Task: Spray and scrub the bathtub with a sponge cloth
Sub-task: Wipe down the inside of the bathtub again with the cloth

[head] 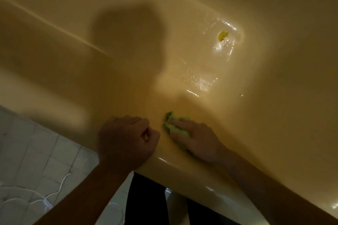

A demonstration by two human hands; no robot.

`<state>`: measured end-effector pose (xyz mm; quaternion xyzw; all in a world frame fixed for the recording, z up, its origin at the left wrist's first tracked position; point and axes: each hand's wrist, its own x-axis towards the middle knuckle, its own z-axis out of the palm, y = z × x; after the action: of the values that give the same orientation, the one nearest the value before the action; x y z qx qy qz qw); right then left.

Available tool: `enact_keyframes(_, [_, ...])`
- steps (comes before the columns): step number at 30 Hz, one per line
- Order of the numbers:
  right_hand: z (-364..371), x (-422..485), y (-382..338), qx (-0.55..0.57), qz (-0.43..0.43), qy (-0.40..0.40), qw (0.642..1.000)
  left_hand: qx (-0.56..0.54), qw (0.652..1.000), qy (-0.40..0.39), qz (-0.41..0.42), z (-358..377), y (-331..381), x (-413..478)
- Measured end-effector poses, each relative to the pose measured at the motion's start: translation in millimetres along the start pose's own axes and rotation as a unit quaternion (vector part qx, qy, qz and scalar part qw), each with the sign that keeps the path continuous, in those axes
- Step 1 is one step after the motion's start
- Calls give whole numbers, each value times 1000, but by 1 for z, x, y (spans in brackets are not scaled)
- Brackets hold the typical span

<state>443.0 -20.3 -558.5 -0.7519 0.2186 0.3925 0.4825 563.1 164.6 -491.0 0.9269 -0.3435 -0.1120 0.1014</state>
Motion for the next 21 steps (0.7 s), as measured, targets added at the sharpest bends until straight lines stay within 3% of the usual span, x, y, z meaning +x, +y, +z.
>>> enact_keyframes(1, [-5,-24,-12,16,-60,0,998,2,1000,1,-1,0,-1,0])
enact_keyframes(3, [-14,-49,0,30,-85,-52,995,1,1000,3,2,2,-2,0])
enact_keyframes(5, [-22,-40,45,16,-31,-64,997,-2,1000,0,3,2,-3,1])
enact_keyframes(8, [-33,15,113,-160,115,-70,978,-8,1000,3,7,4,-5,-1])
enact_keyframes(10, [-31,60,133,-243,147,-83,955,-7,1000,5,11,6,-6,-4])
enact_keyframes(11, [-26,82,129,-235,146,-78,958,-5,1000,9,10,6,-6,-3])
enact_keyframes(13, [-9,113,87,-159,107,-52,980,-2,1000,17,5,6,-7,-2])
enact_keyframes(16, [6,91,17,-44,32,-30,998,-9,999,44,-18,4,-8,2])
enact_keyframes(19, [0,24,-19,7,-100,-35,994,-9,997,60,-56,4,-12,2])
enact_keyframes(21, [-6,0,-8,42,-128,-65,989,-4,995,62,-76,3,-14,1])
